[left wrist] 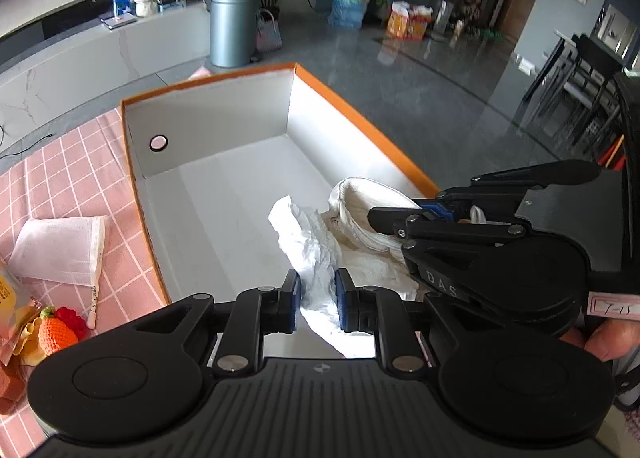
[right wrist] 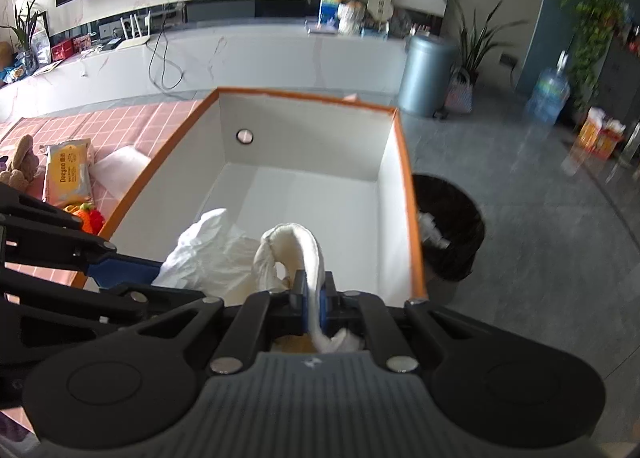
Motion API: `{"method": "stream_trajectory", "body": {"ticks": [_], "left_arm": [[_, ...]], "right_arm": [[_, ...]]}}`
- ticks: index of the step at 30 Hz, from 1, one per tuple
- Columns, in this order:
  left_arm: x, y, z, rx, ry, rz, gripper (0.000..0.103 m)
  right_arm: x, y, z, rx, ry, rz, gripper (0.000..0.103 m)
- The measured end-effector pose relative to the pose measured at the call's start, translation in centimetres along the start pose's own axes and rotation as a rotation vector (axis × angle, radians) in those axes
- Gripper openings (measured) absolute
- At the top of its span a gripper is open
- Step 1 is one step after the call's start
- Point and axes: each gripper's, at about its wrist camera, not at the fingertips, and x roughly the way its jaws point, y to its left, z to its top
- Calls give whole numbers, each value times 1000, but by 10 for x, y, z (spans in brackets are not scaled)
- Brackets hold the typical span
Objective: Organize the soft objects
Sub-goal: 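Carry the cream pad and white bag with both tools into the orange box, then open both tools to drop the pad and bag into the box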
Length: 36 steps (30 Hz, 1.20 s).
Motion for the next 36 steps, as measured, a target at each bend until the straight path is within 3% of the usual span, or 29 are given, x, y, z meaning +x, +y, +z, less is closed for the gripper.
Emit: {"method": "stream_trajectory", "body": {"ticks": [10, 13, 15, 17, 22, 25, 29, 32, 36], "left_arm": [[12, -3, 0, 37, 110, 80, 23], [12, -7, -4, 70, 106, 122, 33], [10, -10, -4, 83, 103, 154, 45], [9, -12, -6, 91, 103, 179, 64], [2, -9, -6, 78, 91, 171, 74], [-6, -7, -6, 71, 76, 180, 84], [-17, -5, 0, 55, 60, 179, 86], [-24, -2, 5, 31, 39, 167, 88], [-37, 10, 8, -35, 8, 122, 89]], "right_arm": [[22, -7, 0, 94, 109, 123, 3], [30, -12, -2, 146, 138, 164, 4], [36, -14, -4, 171, 161, 180, 4], [43, -15, -6, 198, 193, 183, 4], [41, -15, -8, 201, 199, 176, 6], [34, -15, -5, 191, 182, 169, 11], [24, -19, 0, 204, 166, 168, 31], [17, -24, -2, 214, 160, 171, 35], [11, -29, -2, 241, 162, 163, 54]]}}
